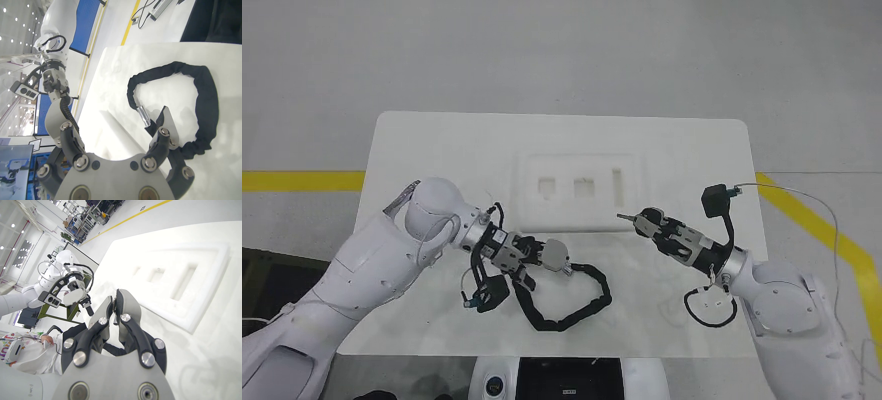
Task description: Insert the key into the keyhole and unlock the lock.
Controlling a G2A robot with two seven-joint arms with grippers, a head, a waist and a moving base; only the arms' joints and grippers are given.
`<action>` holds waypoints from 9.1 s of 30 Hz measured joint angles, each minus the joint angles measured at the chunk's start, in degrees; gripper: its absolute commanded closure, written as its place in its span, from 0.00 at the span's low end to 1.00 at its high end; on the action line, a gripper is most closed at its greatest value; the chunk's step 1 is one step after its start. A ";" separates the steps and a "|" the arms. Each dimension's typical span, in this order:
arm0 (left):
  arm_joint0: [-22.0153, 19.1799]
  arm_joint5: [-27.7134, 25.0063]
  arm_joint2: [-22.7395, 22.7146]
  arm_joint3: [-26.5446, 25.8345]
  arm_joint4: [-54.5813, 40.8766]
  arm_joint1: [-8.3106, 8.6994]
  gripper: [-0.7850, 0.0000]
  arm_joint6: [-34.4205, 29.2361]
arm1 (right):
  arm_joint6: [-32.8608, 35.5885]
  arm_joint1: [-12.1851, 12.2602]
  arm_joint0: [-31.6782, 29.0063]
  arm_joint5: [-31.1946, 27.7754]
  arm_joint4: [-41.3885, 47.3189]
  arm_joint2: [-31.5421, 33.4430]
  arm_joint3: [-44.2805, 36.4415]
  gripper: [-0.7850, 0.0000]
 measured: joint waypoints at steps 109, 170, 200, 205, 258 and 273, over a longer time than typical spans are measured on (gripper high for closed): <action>-8.03 -32.18 17.71 -8.45 -68.63 -1.72 0.38 -97.52 | 0.00 0.00 0.00 0.00 0.00 0.00 0.00 1.00; 8.37 -9.74 1.14 -6.61 -47.42 4.41 1.00 -55.55 | 1.23 0.24 -0.01 3.56 -2.70 -3.13 -4.56 1.00; 14.53 -8.15 -6.08 -10.12 -51.28 4.03 1.00 -62.24 | 0.21 -0.07 4.72 15.47 -13.88 -19.18 -7.46 1.00; 15.10 -8.55 -6.91 -10.37 -50.87 3.91 1.00 -62.21 | -1.01 -0.07 4.86 16.20 -14.64 -19.64 -7.21 1.00; 18.08 -11.20 -12.01 -10.10 -47.84 1.97 1.00 -61.24 | -5.43 0.42 5.77 16.20 -14.51 -19.39 -5.41 1.00; 13.79 -26.84 -9.03 -6.19 -48.13 1.01 1.00 -60.93 | -5.18 2.13 -1.51 11.86 -9.23 -7.03 -6.93 1.00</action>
